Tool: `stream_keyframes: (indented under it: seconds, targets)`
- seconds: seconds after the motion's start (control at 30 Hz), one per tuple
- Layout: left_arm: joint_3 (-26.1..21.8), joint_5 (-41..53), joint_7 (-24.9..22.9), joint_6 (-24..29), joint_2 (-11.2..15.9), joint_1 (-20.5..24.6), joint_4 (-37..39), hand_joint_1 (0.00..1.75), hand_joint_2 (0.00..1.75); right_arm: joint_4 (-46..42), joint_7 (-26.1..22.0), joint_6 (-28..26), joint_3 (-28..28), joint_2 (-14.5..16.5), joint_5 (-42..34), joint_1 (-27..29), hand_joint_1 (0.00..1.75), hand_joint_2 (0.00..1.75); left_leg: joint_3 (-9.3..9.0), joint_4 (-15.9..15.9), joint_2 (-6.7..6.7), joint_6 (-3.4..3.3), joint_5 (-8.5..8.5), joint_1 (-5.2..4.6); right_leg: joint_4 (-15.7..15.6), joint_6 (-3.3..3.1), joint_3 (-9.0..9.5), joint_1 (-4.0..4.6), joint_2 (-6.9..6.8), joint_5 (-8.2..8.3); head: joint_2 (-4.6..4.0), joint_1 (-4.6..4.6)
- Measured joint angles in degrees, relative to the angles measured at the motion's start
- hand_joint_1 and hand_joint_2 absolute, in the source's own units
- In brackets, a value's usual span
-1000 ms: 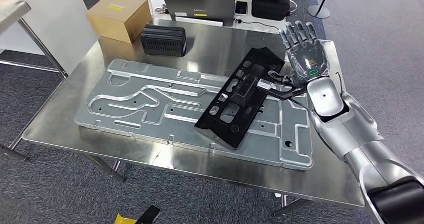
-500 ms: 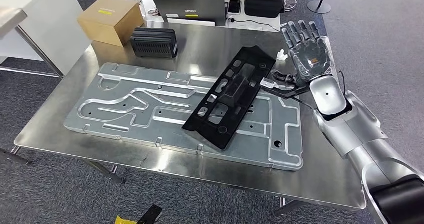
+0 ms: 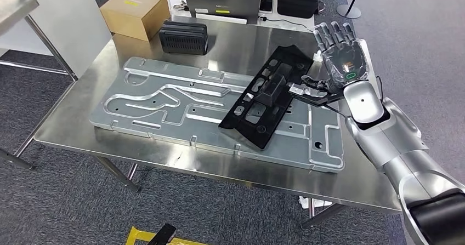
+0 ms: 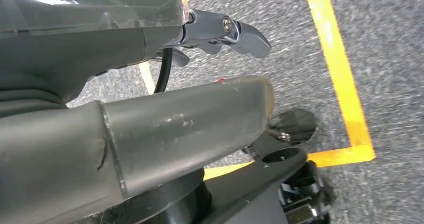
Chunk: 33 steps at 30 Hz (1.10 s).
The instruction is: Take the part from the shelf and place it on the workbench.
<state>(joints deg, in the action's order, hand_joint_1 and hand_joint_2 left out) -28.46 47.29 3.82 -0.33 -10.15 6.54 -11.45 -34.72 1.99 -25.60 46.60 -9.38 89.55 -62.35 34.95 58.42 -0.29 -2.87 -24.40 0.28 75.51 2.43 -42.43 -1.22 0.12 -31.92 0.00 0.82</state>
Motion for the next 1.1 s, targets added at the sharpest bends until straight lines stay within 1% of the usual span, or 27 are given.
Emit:
stream_keyframes:
  seconds: [0.03,0.1,0.17,0.23,0.27,0.3,0.33,0.37,0.43,0.47,0.5,0.53,0.57,0.6,0.67,0.7,0.73,0.77,0.8,0.83,0.9,0.93,0.97,1.0,1.03,1.07,1.1]
  targets:
    - [0.0,0.0,0.0,0.0,0.0,0.0,0.0,0.00,0.00,0.2,0.0,0.0,0.0,0.0,0.0,0.0,0.00,0.00,0.61,0.1,-0.01,0.04,0.46,-0.10,-1.0,-0.18,1.46,0.04,0.00,1.31,0.00,0.00]
    - [0.0,0.0,0.0,0.0,-0.1,0.0,0.0,0.00,0.00,0.4,0.1,-0.1,0.0,0.0,0.0,-0.1,0.00,0.00,1.55,0.2,-0.05,0.23,1.21,-0.28,-7.8,-0.98,6.66,0.37,0.07,3.65,0.00,-0.02]
    - [-0.1,0.0,0.0,0.0,-0.2,0.0,0.0,0.00,0.00,0.5,0.3,-0.2,0.0,0.0,0.0,-0.2,0.00,0.00,2.09,0.2,-0.06,0.70,1.98,-0.40,-14.8,-1.78,11.09,0.85,0.13,3.55,0.00,-0.04]
    - [-0.1,0.0,0.0,0.0,-0.3,0.0,0.0,0.00,0.00,0.6,0.4,-0.3,-0.1,0.0,0.0,-0.4,0.00,0.00,2.41,-0.1,-0.09,1.40,2.91,-0.34,-17.4,-2.20,12.15,1.18,0.09,3.24,0.00,-0.05]
    - [-0.2,0.0,0.1,0.0,-0.3,0.0,0.0,0.00,0.00,0.7,0.4,-0.3,-0.1,0.0,0.0,-0.4,0.00,0.00,2.60,-0.1,-0.11,1.74,3.09,-0.28,-17.7,-2.42,11.96,1.03,-0.04,3.67,0.00,-0.03]
    - [-0.2,0.0,0.0,0.0,-0.3,-0.1,0.0,0.00,0.00,0.8,0.4,-0.3,-0.1,0.1,0.0,-0.4,0.00,0.00,2.94,0.3,-0.12,2.07,2.49,-0.26,-18.0,-2.73,11.69,0.85,-0.18,4.21,0.00,-0.05]
    - [-0.2,0.0,0.0,0.0,-0.3,-0.1,0.0,0.00,0.00,0.9,0.5,-0.3,-0.1,0.1,0.0,-0.4,0.00,0.00,3.49,1.5,-0.13,2.37,0.96,-0.24,-18.3,-3.09,11.29,0.64,-0.36,4.84,0.00,-0.12]
    - [-0.2,0.0,0.0,0.0,-0.3,-0.1,0.0,0.00,0.00,0.9,0.5,-0.3,-0.1,0.2,0.0,-0.4,0.00,0.00,4.33,3.9,-0.11,2.67,-1.49,-0.14,-18.5,-3.38,10.76,0.43,-0.52,5.48,0.00,-0.18]
    - [-0.2,0.0,0.0,0.0,-0.3,-0.2,0.0,0.00,0.00,1.0,0.5,-0.3,-0.1,0.3,0.1,-0.4,0.00,0.00,6.31,11.2,-0.08,3.29,-6.74,0.17,-18.4,-3.66,9.24,0.47,-0.67,6.64,0.00,-0.31]
    - [-0.2,0.0,0.0,0.0,-0.3,-0.2,0.0,0.00,0.00,1.1,0.6,-0.3,-0.1,0.3,0.1,-0.3,0.00,0.00,6.88,14.5,-0.07,3.57,-7.97,0.32,-18.3,-3.61,8.41,0.46,-0.71,7.21,0.00,-0.32]
    - [-0.2,0.0,0.0,0.0,-0.3,-0.1,0.0,0.00,0.00,1.2,0.6,-0.3,-0.1,0.3,0.1,-0.2,0.00,0.00,6.78,16.4,-0.07,3.80,-7.82,0.45,-18.1,-3.50,7.57,0.42,-0.74,7.76,0.00,-0.32]
    - [-0.2,0.0,0.0,0.0,-0.3,-0.1,0.0,0.00,0.00,1.3,0.6,-0.3,-0.1,0.3,0.1,-0.2,0.00,0.00,5.71,16.2,-0.06,3.95,-6.50,0.57,-17.9,-3.33,6.74,0.36,-0.74,8.24,0.00,-0.33]
    - [-0.2,0.0,0.0,0.0,-0.3,-0.1,0.0,0.00,0.00,1.3,0.6,-0.3,-0.1,0.3,0.1,-0.1,0.00,0.00,3.71,14.1,-0.06,4.03,-4.78,0.68,-17.6,-3.10,5.93,0.28,-0.75,8.66,0.00,-0.33]
    - [-0.2,0.0,0.0,0.1,-0.3,-0.1,0.0,0.00,0.00,1.4,0.6,-0.3,-0.1,0.3,0.1,-0.1,0.00,0.00,1.05,10.6,-0.05,4.03,-3.82,0.76,-17.1,-2.83,5.19,0.21,-0.75,9.00,0.00,-0.33]
    - [-0.3,0.0,0.1,0.1,-0.3,0.0,0.0,0.00,0.00,1.4,0.6,-0.3,-0.1,0.2,0.1,-0.1,0.00,0.00,-3.82,3.2,-0.13,3.69,-4.22,0.59,-16.3,-2.17,4.09,0.24,-0.78,9.64,0.00,-0.31]
    - [-0.3,0.0,0.1,0.1,-0.3,0.0,0.0,0.00,0.00,1.4,0.6,-0.3,-0.1,0.2,0.1,-0.1,0.00,0.00,-5.01,1.2,-0.18,3.37,-4.92,0.42,-16.2,-1.80,3.79,0.29,-0.79,10.05,0.00,-0.29]
    - [-0.3,0.0,0.1,0.1,-0.3,0.0,0.0,0.00,0.00,1.4,0.7,-0.3,-0.1,0.2,0.1,-0.1,0.00,0.00,-5.31,0.4,-0.22,2.93,-5.08,0.22,-16.2,-1.41,3.62,0.35,-0.80,10.54,0.00,-0.26]
    - [-0.3,0.0,0.1,0.1,-0.3,0.0,0.0,0.00,0.00,1.4,0.7,-0.3,-0.1,0.2,0.1,-0.1,0.00,0.00,-4.94,0.3,-0.17,2.35,-4.65,0.29,-16.4,-1.01,3.45,0.32,-0.77,11.00,0.00,-0.25]
    - [-0.3,0.0,0.1,0.1,-0.4,0.0,0.0,0.00,0.00,1.4,0.7,-0.3,-0.1,0.2,0.1,-0.1,0.00,0.00,-4.54,0.1,-0.04,1.72,-4.02,0.34,-16.2,-0.69,3.14,0.23,-0.66,10.72,0.00,-0.25]
    - [-0.3,0.0,0.1,0.1,-0.4,0.0,0.0,0.00,0.00,1.5,0.7,-0.3,-0.1,0.1,0.1,-0.1,0.00,0.00,-3.99,-0.1,0.09,1.03,-3.30,0.42,-15.4,-0.43,2.67,0.14,-0.55,9.47,0.00,-0.21]
    - [-0.3,0.0,0.1,0.1,-0.5,0.2,0.0,0.00,0.00,1.6,0.7,-0.3,-0.1,0.0,0.1,-0.1,0.00,0.00,-2.48,-0.3,0.25,0.17,-1.81,0.44,-10.2,-0.11,1.05,0.00,-0.32,3.99,0.00,-0.15]
    - [-0.3,0.0,0.1,0.0,-0.5,0.2,0.0,0.00,0.00,1.6,0.7,-0.3,-0.1,-0.1,0.1,-0.1,0.00,0.00,-1.58,-0.3,0.24,0.02,-1.13,0.34,-6.4,0.00,0.21,-0.01,-0.29,1.26,0.00,-0.14]
    - [-0.4,0.0,0.1,0.0,-0.5,0.1,0.0,0.00,0.00,1.7,0.7,-0.3,-0.1,-0.1,0.0,-0.1,0.00,0.00,-0.64,-0.2,0.23,0.04,-0.45,0.24,-2.9,0.07,-0.37,-0.01,-0.28,-0.36,0.00,-0.15]
    - [-0.4,0.0,0.1,0.0,-0.5,0.1,0.0,0.00,0.00,1.8,0.7,-0.3,-0.1,-0.1,0.0,0.0,0.00,0.00,0.27,-0.1,0.24,0.05,0.20,0.13,-0.5,0.06,-0.38,0.00,-0.27,-0.43,0.00,-0.15]
    - [-0.4,0.0,0.1,0.0,-0.5,0.1,0.0,0.00,0.00,1.8,0.7,-0.3,-0.1,-0.1,0.0,0.0,0.00,0.00,1.20,0.0,0.24,0.10,0.85,0.04,0.3,-0.06,0.39,0.03,-0.27,0.73,0.00,-0.15]
    - [-0.4,0.1,0.1,0.0,-0.5,0.2,0.0,0.00,0.00,1.9,0.7,-0.3,-0.1,-0.1,0.0,0.0,0.00,0.00,2.05,0.0,0.25,0.16,1.49,-0.05,-0.8,-0.29,2.15,0.08,-0.25,2.46,0.00,-0.15]
    - [-0.4,0.1,0.1,0.0,-0.5,0.2,0.0,0.00,0.00,1.9,0.8,-0.3,-0.2,-0.1,0.0,0.0,0.00,0.00,2.77,0.1,0.25,0.26,2.10,-0.12,-3.8,-0.67,4.91,0.22,-0.20,3.72,0.00,-0.15]
